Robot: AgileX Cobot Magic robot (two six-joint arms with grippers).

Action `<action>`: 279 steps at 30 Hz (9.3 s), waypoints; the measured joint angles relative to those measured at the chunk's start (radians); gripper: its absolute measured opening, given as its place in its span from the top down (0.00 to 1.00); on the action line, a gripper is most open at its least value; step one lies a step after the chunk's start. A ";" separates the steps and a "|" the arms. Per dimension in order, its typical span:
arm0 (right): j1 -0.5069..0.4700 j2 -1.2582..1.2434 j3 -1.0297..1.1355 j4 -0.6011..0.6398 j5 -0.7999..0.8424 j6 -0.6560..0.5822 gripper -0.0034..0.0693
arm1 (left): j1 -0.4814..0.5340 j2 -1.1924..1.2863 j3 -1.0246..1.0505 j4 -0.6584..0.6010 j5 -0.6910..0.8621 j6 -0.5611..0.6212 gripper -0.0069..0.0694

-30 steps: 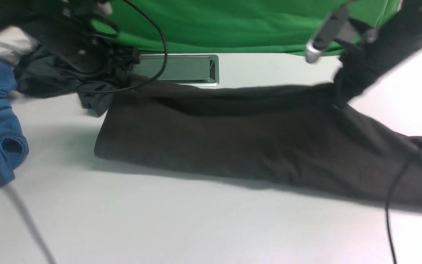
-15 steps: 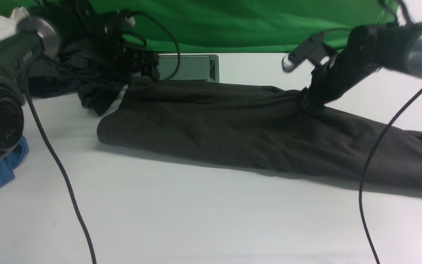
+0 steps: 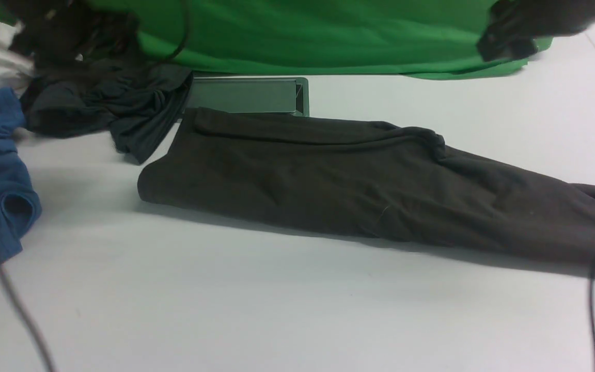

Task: Fold a long-sleeved shirt on a white desktop.

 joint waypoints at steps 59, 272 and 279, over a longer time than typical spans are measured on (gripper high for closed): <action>0.069 -0.755 0.589 0.054 -0.138 0.110 0.92 | 0.223 -0.503 0.670 -0.419 -0.343 0.318 0.80; 0.068 -1.463 1.010 0.062 -0.276 0.203 0.72 | -0.151 -1.974 1.836 0.177 -0.937 0.000 0.88; 0.068 -1.463 1.010 0.062 -0.276 0.203 0.69 | -0.141 -1.974 1.836 0.169 -0.944 -0.002 0.88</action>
